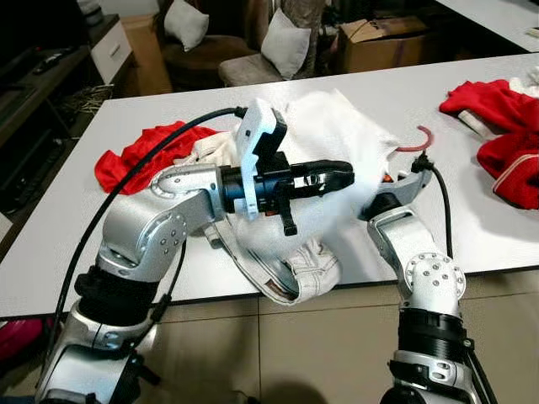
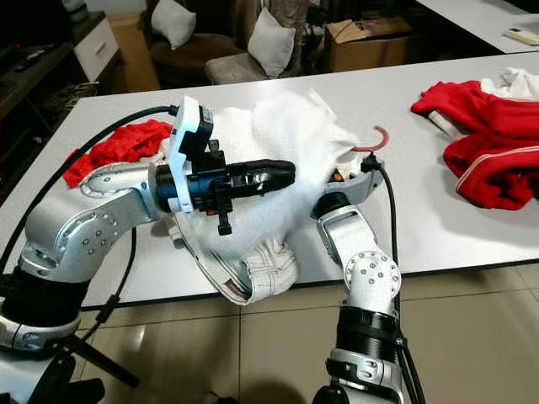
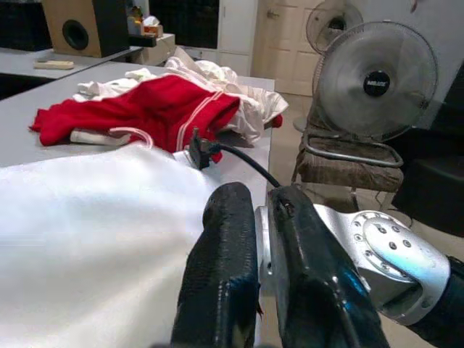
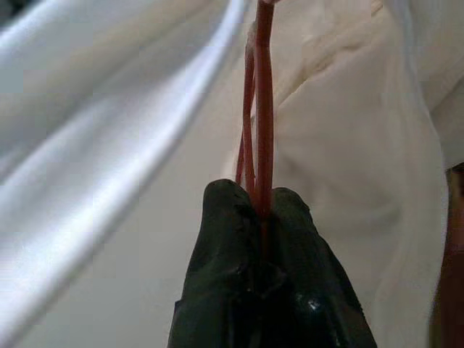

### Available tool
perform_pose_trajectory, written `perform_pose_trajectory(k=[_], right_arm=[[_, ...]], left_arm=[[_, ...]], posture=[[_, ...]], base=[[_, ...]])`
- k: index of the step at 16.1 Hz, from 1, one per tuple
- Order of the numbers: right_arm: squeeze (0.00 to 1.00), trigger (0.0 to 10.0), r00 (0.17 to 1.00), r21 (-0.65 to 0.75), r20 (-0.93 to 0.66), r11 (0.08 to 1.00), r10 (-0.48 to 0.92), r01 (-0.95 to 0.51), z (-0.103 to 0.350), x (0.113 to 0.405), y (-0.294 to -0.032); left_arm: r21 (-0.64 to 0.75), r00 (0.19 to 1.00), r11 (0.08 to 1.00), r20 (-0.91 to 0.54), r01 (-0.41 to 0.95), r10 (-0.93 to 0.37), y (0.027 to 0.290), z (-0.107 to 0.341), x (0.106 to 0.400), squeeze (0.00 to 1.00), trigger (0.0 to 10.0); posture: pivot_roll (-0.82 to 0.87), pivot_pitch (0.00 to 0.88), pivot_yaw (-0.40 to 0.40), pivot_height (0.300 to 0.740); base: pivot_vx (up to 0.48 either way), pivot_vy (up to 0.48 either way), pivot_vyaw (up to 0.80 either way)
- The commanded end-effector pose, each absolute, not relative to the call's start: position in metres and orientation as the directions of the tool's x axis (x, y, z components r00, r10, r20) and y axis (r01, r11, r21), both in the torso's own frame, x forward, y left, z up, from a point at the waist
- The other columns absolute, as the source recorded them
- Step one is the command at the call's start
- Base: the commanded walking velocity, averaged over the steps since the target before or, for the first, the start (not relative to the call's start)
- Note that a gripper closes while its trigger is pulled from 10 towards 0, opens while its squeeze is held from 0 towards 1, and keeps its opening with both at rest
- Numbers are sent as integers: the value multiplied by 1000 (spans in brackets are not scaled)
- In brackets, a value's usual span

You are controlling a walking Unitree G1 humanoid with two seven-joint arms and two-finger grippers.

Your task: Hang hanger

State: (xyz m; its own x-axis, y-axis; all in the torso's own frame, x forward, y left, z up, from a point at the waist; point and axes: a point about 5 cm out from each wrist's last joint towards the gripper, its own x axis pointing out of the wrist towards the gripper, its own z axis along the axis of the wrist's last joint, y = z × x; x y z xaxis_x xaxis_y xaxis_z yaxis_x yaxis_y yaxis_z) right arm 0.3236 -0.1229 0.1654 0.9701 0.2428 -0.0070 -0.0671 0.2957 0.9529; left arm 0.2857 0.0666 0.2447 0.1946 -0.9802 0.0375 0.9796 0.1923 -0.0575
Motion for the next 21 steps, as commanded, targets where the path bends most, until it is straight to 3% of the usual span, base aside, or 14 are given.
perform_pose_trajectory(k=[1,3,5,6,7,8,9,11,14,17,19,21], right_arm=[[0,10000,972,943,-5,323,235,-73,168,322,-123],[0,10000,979,953,16,294,206,-77,168,322,-130],[0,10000,983,946,27,313,182,-84,171,323,-135],[0,10000,979,925,-11,373,204,-68,169,323,-135],[0,10000,977,895,-1,436,213,-94,170,320,-138],[0,10000,975,888,59,435,216,-150,175,314,-143],[0,10000,966,884,128,417,222,-213,183,308,-147],[0,10000,946,858,235,411,222,-310,201,298,-153],[0,10000,918,845,343,362,197,-394,230,297,-159],[0,10000,893,818,409,358,190,-451,249,298,-165],[0,10000,882,782,433,409,185,-469,267,302,-171],[0,10000,820,723,548,398,168,-565,311,303,-178]], left_arm=[[-71,172,169,44,983,-984,73,246,283,1000,10000],[-122,89,81,57,989,-994,73,248,272,1000,10000],[-100,153,146,65,984,-986,78,247,276,1000,10000],[-71,268,262,103,963,-958,86,249,285,1000,10000],[-103,501,491,114,865,-858,105,245,306,1000,10000],[-104,654,646,85,756,-751,127,235,318,831,10000],[-110,745,737,57,667,-665,148,221,320,0,10000],[-70,841,839,-17,539,-541,173,198,313,0,10000],[-74,883,883,-39,464,-467,178,180,303,0,10000],[-55,891,890,-24,452,-454,171,179,303,0,10000],[-49,890,889,-17,455,-457,168,179,303,0,10000],[-27,886,886,-21,463,-463,165,179,303,0,10000]], posture=[[-122,0,144,740],[-121,0,143,740],[-127,0,148,740],[-131,0,149,740],[-130,0,147,740],[-131,0,143,740],[-135,0,139,740],[-135,0,125,740],[-126,0,99,740],[-128,0,90,740],[-128,0,93,740],[-132,0,94,740]], base=[[0,0,0],[0,0,0],[0,0,0],[0,0,0],[0,0,0],[0,0,0],[0,0,0],[0,0,0],[0,0,0],[0,-165,0],[0,-259,0],[0,-257,0]])
